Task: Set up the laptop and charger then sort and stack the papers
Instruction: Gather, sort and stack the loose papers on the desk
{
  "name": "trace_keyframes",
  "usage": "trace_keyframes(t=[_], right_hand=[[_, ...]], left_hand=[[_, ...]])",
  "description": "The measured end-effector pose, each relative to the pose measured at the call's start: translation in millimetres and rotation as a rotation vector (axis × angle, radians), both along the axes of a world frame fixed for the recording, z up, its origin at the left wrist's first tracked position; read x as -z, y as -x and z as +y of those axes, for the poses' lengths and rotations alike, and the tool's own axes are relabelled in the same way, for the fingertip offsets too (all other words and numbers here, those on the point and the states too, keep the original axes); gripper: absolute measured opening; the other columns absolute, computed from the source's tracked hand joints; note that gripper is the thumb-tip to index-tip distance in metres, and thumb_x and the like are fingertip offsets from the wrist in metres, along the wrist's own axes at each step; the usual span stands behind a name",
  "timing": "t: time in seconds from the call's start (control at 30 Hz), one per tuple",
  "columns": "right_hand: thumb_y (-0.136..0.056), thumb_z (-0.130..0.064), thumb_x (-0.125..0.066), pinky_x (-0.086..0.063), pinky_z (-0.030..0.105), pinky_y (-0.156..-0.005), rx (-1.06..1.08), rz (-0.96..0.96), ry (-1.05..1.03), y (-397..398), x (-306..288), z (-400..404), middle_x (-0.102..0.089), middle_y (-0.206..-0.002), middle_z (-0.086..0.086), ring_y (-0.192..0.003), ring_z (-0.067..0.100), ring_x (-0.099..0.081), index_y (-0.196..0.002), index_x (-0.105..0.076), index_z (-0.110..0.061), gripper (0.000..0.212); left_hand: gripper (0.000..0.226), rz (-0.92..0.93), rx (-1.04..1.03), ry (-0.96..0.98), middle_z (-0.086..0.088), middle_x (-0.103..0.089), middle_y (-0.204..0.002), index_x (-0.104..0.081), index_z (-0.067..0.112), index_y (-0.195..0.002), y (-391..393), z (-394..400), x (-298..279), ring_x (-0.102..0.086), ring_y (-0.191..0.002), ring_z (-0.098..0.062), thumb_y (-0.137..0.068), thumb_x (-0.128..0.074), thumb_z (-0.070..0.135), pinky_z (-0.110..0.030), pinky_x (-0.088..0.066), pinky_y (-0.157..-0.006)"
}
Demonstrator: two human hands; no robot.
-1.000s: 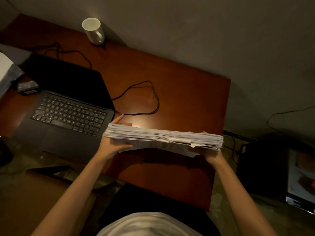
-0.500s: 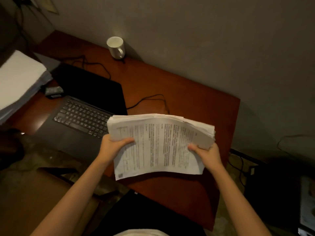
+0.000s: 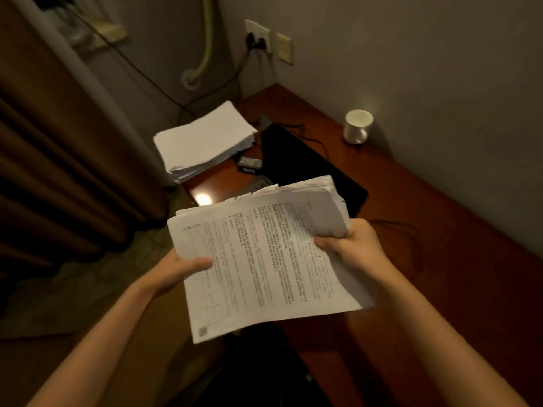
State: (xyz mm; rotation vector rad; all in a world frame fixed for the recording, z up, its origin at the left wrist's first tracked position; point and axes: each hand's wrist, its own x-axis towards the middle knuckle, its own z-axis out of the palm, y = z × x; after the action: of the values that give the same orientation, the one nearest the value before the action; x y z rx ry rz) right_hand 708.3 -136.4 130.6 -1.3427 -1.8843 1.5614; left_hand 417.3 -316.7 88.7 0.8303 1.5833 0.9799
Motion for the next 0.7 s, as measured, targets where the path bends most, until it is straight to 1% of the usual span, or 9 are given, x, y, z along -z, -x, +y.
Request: trace_keyframes(t=[0.1,0.23,0.3,0.4,0.47,0.53,0.6,0.67,0.7], right_hand=[[-0.076,-0.011,-0.074,-0.056,0.034,-0.063,-0.058,-0.044,0.004,69,1,8,-0.069,-0.080,0.002,-0.070,0.016,-0.068,-0.079,-0.067,-0.016,0.009],[-0.070,-0.014,-0.079,-0.054,0.029,-0.060,-0.057,-0.114,0.002,159,8,27,-0.067,-0.084,0.001,-0.073,0.017,-0.066,-0.083,-0.064,-0.018,0.019],[-0.068,-0.017,-0.081,-0.056,0.031,-0.062,-0.043,-0.148,-0.024,203,12,45,-0.066,-0.086,0.000,-0.075,0.016,-0.065,-0.086,-0.064,-0.017,0.025],[-0.066,-0.020,-0.083,-0.058,0.033,-0.067,-0.031,-0.163,-0.069,275,18,87,-0.067,-0.088,-0.001,-0.077,0.015,-0.066,-0.088,-0.064,-0.016,0.030],[-0.065,-0.024,-0.084,-0.058,0.033,-0.069,-0.036,-0.187,-0.102,324,19,118,-0.068,-0.091,-0.002,-0.080,0.014,-0.066,-0.089,-0.065,-0.017,0.031],[-0.067,-0.029,-0.084,-0.057,0.031,-0.071,-0.042,-0.225,-0.096,368,20,148,-0.067,-0.095,-0.003,-0.083,0.013,-0.065,-0.092,-0.064,-0.019,0.034],[-0.070,-0.036,-0.081,-0.055,0.031,-0.074,-0.042,-0.293,-0.068,402,21,175,-0.064,-0.096,-0.005,-0.085,0.012,-0.062,-0.097,-0.060,-0.018,0.039],[-0.073,-0.040,-0.078,-0.051,0.029,-0.069,-0.001,-0.377,-0.052,426,26,200,-0.059,-0.095,-0.005,-0.085,0.013,-0.058,-0.102,-0.057,-0.016,0.043],[-0.074,-0.039,-0.077,-0.048,0.028,-0.068,0.037,-0.408,-0.041,435,31,211,-0.057,-0.096,-0.005,-0.085,0.014,-0.056,-0.105,-0.056,-0.015,0.044]], left_hand=[[0.083,0.025,-0.123,-0.027,-0.010,-0.068,-0.113,-0.053,0.013,-0.121,45,-18,0,-0.067,-0.103,-0.029,-0.054,-0.085,0.049,-0.044,-0.058,-0.077],[0.093,-0.025,-0.256,-0.062,-0.015,-0.066,-0.115,-0.051,0.009,-0.123,114,-15,17,-0.065,-0.105,-0.035,-0.049,-0.089,0.050,-0.050,-0.056,-0.080],[0.093,-0.074,-0.300,-0.076,-0.014,-0.067,-0.114,-0.052,0.010,-0.122,150,2,26,-0.066,-0.104,-0.034,-0.046,-0.090,0.048,-0.046,-0.058,-0.077],[0.081,-0.152,-0.363,-0.101,-0.010,-0.069,-0.110,-0.055,0.014,-0.117,209,40,40,-0.068,-0.098,-0.027,-0.048,-0.091,0.040,-0.036,-0.059,-0.068],[0.083,-0.248,-0.412,-0.121,-0.014,-0.067,-0.113,-0.055,0.013,-0.116,249,67,48,-0.069,-0.098,-0.028,-0.045,-0.093,0.036,-0.037,-0.059,-0.067],[0.095,-0.310,-0.423,-0.115,-0.016,-0.065,-0.117,-0.052,0.010,-0.122,287,89,53,-0.066,-0.104,-0.032,-0.042,-0.095,0.039,-0.043,-0.058,-0.071],[0.099,-0.343,-0.435,-0.109,-0.017,-0.061,-0.124,-0.047,0.009,-0.130,317,111,57,-0.061,-0.112,-0.035,-0.047,-0.093,0.038,-0.052,-0.055,-0.081],[0.090,-0.387,-0.455,-0.093,-0.018,-0.057,-0.129,-0.045,0.008,-0.132,340,135,59,-0.056,-0.118,-0.037,-0.058,-0.090,0.032,-0.060,-0.048,-0.091],[0.076,-0.396,-0.471,-0.082,-0.018,-0.057,-0.130,-0.048,0.010,-0.130,350,149,60,-0.056,-0.119,-0.037,-0.066,-0.085,0.026,-0.061,-0.046,-0.094]])
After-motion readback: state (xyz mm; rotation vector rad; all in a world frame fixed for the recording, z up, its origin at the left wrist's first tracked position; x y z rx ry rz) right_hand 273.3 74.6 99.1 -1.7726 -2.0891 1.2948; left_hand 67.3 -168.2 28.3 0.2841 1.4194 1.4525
